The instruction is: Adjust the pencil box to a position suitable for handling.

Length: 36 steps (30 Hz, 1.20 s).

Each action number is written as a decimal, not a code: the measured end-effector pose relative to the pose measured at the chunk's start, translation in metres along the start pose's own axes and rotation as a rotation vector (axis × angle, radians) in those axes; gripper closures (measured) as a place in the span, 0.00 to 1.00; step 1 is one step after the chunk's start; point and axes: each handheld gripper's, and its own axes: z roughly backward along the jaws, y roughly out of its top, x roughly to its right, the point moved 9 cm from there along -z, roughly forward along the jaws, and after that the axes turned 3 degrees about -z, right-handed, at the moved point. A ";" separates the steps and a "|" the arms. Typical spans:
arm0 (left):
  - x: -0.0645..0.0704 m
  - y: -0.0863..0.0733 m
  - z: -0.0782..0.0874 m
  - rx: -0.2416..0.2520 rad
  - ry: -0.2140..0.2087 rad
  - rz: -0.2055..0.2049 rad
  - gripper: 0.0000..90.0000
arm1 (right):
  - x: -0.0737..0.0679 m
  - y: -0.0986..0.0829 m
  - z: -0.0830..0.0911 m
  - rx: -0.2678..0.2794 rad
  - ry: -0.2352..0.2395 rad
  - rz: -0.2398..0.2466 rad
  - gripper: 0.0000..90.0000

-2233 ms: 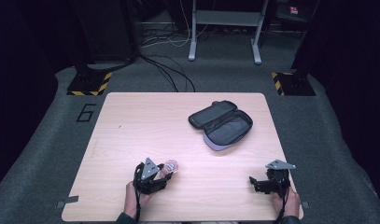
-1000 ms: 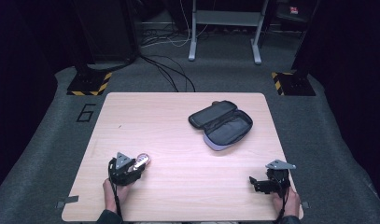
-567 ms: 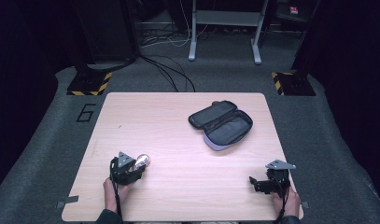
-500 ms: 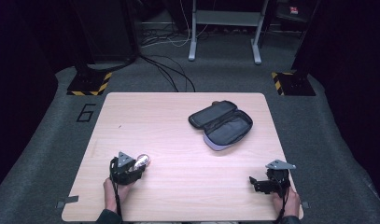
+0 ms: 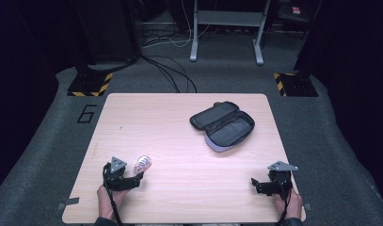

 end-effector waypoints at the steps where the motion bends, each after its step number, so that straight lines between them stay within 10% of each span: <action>1: 0.000 0.000 0.000 0.000 0.000 0.000 0.13 | 0.000 0.000 0.000 0.000 0.000 0.000 0.00; 13: -0.027 -0.020 0.005 -0.045 0.047 0.020 0.06 | 0.003 -0.002 0.002 0.000 0.021 0.023 0.00; 36: -0.023 -0.024 0.003 -0.090 0.029 -0.008 0.00 | -0.012 0.020 0.004 0.008 0.001 0.000 0.01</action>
